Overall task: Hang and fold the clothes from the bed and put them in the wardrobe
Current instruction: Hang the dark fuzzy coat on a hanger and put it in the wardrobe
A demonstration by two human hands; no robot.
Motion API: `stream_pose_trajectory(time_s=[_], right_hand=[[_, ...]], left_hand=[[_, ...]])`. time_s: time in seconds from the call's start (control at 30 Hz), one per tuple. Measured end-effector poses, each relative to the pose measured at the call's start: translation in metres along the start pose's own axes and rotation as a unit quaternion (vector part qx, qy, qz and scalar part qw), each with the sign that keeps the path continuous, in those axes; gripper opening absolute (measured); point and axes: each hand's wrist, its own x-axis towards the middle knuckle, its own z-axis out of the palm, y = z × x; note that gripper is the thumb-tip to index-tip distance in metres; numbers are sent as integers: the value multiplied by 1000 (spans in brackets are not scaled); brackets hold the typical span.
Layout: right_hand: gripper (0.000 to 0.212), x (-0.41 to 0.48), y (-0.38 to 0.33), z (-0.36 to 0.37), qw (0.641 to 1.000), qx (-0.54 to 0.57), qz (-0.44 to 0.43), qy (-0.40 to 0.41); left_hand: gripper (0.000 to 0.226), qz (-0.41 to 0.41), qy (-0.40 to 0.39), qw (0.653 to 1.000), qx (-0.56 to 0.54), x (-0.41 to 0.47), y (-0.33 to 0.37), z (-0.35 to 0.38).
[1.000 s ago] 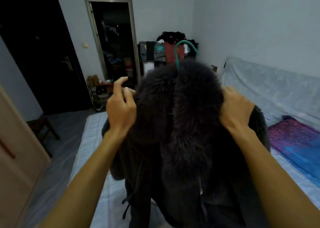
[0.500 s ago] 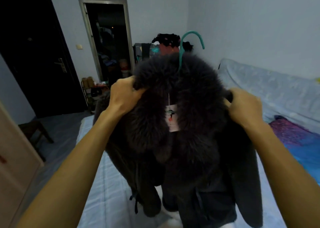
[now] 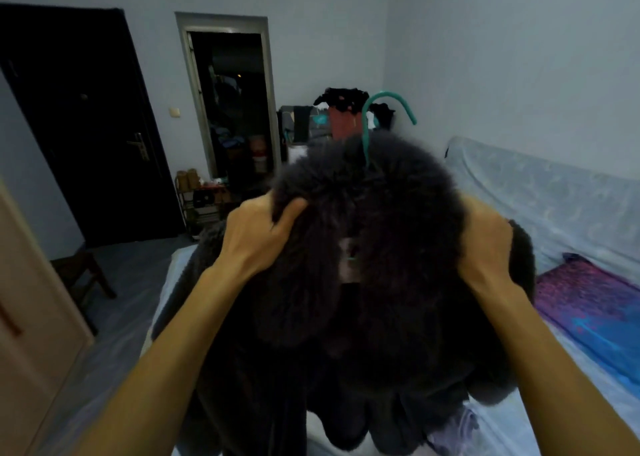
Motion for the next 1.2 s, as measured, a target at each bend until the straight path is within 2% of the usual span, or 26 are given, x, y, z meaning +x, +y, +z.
stream_pose_trajectory(time_s=[0.07, 0.17, 0.4, 0.47, 0.6, 0.67, 0.73, 0.8, 0.87, 0.93, 1.07, 1.2], right_hand=[[40, 0, 1, 4, 1000, 7, 6, -26], [19, -4, 0, 15, 999, -15, -14, -47], [27, -3, -11, 20, 998, -4, -25, -56], [24, -2, -13, 15, 997, 5, -26, -79], [4, -4, -14, -2, 988, 78, -22, -133], [22, -7, -16, -9, 978, 137, -2, -158], [43, -12, -24, -14, 973, 189, 7, -135], [52, -18, -40, -20, 966, 245, 28, -74], [45, -23, -61, -25, 958, 284, 43, 1], [32, -26, -86, -30, 948, 312, 21, 49], [26, -31, -129, -27, 933, 345, -89, 58], [32, -42, -165, -24, 908, 395, -139, 14]], left_hand=[[45, -39, -25, 999, -13, -5, -2, -6], [49, -104, -100, 990, 10, -14, -6, -8], [72, -142, -84, 986, 15, -30, 5, -21], [70, -140, -60, 988, 34, -25, 9, -28], [52, -138, -23, 987, 80, -22, 15, -39], [50, -145, -12, 985, 91, -23, 19, -46], [50, -153, -6, 984, 95, -26, 24, -54], [50, -163, 1, 982, 96, -31, 26, -63], [51, -173, 13, 979, 103, -37, 27, -74], [52, -192, 29, 974, 115, -45, 29, -88], [52, -254, 65, 957, 124, -68, 36, -120], [51, -303, 110, 934, 154, -91, 54, -151]])
